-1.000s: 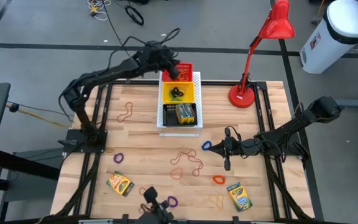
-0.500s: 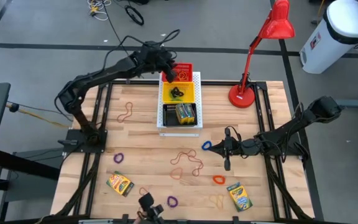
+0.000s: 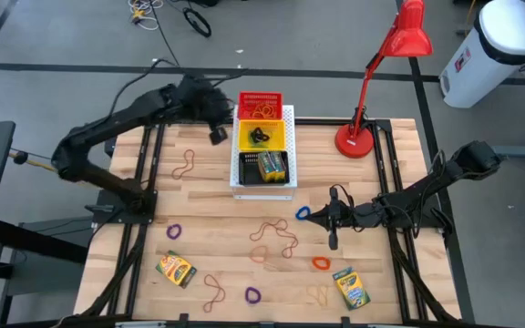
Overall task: Pick & Place Office Desk Supplies
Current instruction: Put the blue spring keychain into the yellow bin on the shelf
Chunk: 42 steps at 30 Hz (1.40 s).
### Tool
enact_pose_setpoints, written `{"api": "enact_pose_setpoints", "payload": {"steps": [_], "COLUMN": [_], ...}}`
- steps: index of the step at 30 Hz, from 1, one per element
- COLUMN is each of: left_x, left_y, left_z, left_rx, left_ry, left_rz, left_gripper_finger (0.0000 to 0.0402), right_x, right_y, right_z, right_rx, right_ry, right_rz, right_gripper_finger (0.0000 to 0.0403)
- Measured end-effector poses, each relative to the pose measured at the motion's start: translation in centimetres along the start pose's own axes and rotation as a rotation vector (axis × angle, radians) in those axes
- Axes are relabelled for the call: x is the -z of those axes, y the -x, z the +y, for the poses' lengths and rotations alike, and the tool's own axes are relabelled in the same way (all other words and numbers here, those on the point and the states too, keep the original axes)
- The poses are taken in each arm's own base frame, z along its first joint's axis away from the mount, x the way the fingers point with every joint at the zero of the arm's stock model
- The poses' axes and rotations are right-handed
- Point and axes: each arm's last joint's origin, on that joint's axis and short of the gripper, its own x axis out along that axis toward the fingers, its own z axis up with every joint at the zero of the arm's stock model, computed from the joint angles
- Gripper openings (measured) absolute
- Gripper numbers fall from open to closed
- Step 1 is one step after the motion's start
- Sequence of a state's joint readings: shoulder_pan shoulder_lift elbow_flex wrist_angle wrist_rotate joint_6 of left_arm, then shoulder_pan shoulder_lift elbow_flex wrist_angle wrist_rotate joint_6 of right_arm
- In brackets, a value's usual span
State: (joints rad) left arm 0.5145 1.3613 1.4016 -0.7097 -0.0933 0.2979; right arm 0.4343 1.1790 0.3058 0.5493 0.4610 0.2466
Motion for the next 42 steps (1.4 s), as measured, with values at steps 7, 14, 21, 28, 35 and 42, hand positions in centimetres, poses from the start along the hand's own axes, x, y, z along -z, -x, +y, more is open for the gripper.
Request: {"api": "enact_pose_setpoints", "payload": {"steps": [7,14,21,28,35,42], "left_x": [5.6,13.3,18.8,22.5,22.9,22.9], "left_y": [2.6,2.6,0.9,-0.5,-0.6,-0.6], "left_z": [-2.7,-5.8,-7.9,-9.3,-9.3,-9.3], "left_rx": [0.072,0.09,0.11,0.107,0.109,0.101], "left_ry": [0.022,0.108,0.257,0.293,0.324,0.317], "left_rz": [-0.139,-0.316,-0.513,-0.755,-0.787,-0.78], "left_gripper_finger": [0.0021,0.001,0.0014,0.0013,0.0013,0.0013], "right_x": [0.0,0.0,0.0,0.0,0.0,-0.1], "right_y": [0.0,0.0,0.0,0.0,0.0,0.0], "right_z": [0.0,0.0,0.0,0.0,0.0,0.0], "right_rx": [0.0,0.0,0.0,0.0,-0.001,-0.004], "right_ry": [0.0,0.0,0.0,0.0,-0.002,-0.007], "right_rz": [0.0,0.0,0.0,0.0,-0.003,-0.014], "right_gripper_finger": [0.0005,0.0005,0.0005,0.0005,0.0005,0.0005]}}
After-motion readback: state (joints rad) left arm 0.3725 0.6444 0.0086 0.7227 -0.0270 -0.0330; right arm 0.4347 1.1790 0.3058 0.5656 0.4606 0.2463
